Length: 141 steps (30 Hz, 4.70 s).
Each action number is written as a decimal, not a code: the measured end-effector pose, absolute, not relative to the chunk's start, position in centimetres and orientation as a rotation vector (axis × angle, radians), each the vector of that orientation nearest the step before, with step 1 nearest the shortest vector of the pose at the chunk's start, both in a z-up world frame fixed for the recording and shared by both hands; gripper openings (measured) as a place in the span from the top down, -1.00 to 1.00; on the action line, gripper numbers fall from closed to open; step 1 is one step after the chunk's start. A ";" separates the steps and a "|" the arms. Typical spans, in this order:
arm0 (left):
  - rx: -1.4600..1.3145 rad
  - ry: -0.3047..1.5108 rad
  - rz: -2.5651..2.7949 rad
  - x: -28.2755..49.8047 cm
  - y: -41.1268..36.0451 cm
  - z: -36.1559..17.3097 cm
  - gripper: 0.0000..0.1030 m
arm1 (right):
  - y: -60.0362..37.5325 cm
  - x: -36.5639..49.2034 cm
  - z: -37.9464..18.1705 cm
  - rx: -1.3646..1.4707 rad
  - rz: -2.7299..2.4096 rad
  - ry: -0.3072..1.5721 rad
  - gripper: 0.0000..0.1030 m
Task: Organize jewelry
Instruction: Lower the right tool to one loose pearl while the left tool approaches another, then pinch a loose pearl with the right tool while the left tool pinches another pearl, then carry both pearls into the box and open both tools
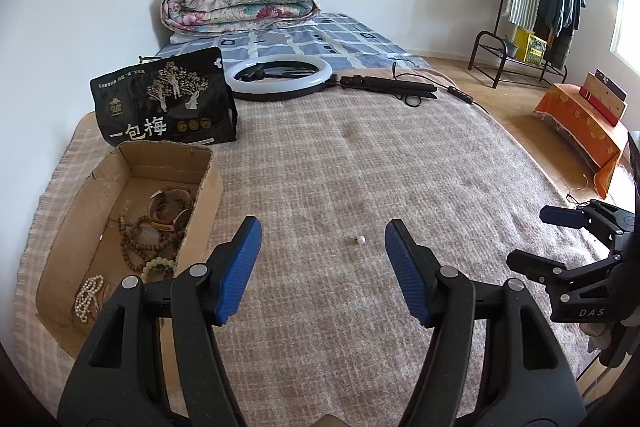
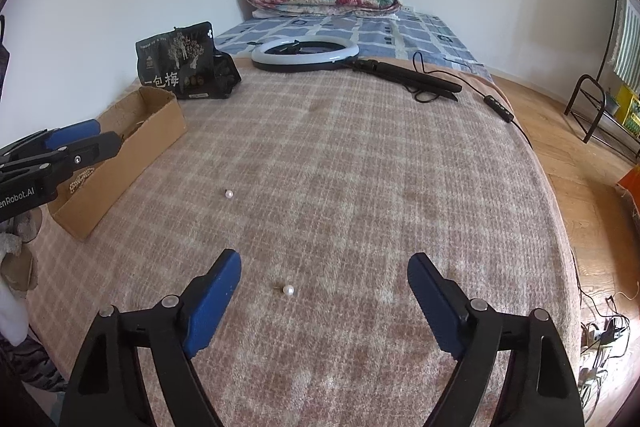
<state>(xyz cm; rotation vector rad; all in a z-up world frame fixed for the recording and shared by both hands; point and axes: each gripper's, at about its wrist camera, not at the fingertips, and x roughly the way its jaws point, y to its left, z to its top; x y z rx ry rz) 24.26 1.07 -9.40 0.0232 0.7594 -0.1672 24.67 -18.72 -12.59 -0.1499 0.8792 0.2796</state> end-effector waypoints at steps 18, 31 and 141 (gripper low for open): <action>0.019 0.834 -0.220 27.0 -2.1 -16.2 -0.13 | -18.1 24.3 -16.6 -0.229 0.377 0.932 -0.17; -0.004 0.860 -0.246 29.3 -1.9 -18.8 0.19 | -17.9 25.3 -18.5 -0.232 0.434 0.963 0.16; -0.087 0.665 -0.010 18.2 18.3 -5.3 0.85 | 3.2 24.2 -6.7 -0.292 0.674 0.742 0.83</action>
